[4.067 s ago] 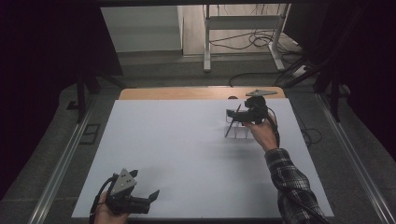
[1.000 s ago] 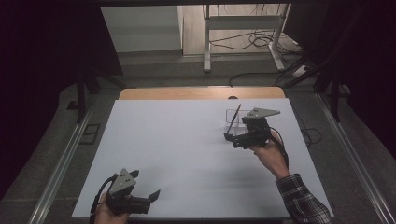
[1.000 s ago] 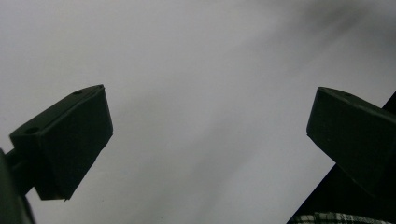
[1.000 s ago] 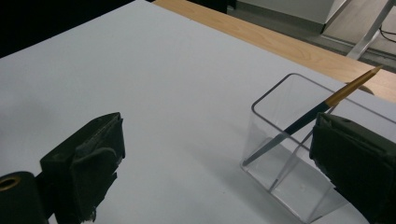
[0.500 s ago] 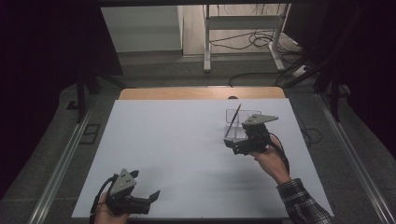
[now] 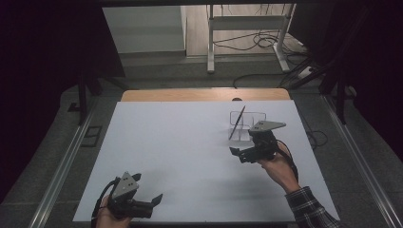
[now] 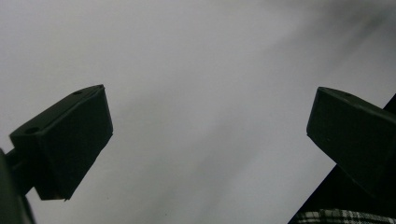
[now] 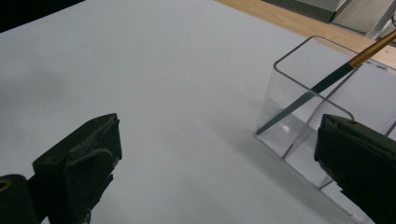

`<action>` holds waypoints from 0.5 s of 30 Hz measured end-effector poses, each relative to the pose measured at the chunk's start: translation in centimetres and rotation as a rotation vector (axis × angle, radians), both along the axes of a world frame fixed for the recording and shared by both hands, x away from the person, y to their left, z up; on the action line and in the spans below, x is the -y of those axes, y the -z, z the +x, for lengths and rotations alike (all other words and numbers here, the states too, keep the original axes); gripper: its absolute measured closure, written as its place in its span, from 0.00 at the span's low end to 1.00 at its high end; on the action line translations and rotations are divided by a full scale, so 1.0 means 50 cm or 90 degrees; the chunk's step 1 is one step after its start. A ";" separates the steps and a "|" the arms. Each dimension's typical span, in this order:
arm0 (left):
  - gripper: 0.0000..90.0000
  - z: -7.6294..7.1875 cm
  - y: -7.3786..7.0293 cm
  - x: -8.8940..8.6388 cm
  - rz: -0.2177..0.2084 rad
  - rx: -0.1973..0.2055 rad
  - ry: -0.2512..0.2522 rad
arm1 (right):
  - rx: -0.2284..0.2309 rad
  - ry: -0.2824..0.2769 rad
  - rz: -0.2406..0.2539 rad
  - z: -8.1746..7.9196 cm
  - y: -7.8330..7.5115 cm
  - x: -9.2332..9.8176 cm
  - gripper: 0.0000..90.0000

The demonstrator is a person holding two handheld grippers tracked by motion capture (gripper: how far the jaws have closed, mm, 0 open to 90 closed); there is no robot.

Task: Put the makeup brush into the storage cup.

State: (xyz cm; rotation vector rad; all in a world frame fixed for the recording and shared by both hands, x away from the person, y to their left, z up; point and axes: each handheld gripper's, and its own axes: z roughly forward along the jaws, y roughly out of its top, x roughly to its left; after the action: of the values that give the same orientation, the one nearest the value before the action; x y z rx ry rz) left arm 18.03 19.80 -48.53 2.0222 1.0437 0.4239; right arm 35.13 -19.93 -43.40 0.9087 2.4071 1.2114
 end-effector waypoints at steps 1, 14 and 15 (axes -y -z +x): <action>0.01 0.000 0.000 0.000 0.000 0.000 0.000 | 0.000 0.000 0.000 0.000 0.000 0.000 0.00; 0.01 0.000 0.000 -0.001 -0.001 0.001 -0.001 | 0.016 -0.003 -0.015 -0.030 0.000 -0.008 0.00; 0.01 0.000 -0.001 -0.001 -0.001 0.001 -0.002 | 0.017 -0.004 -0.015 -0.032 0.000 -0.008 0.00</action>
State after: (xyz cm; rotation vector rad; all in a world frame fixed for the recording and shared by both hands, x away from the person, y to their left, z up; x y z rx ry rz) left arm 18.01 19.85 -48.51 2.0191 1.0458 0.4258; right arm 33.52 -19.55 -43.41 0.8730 2.3994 1.1879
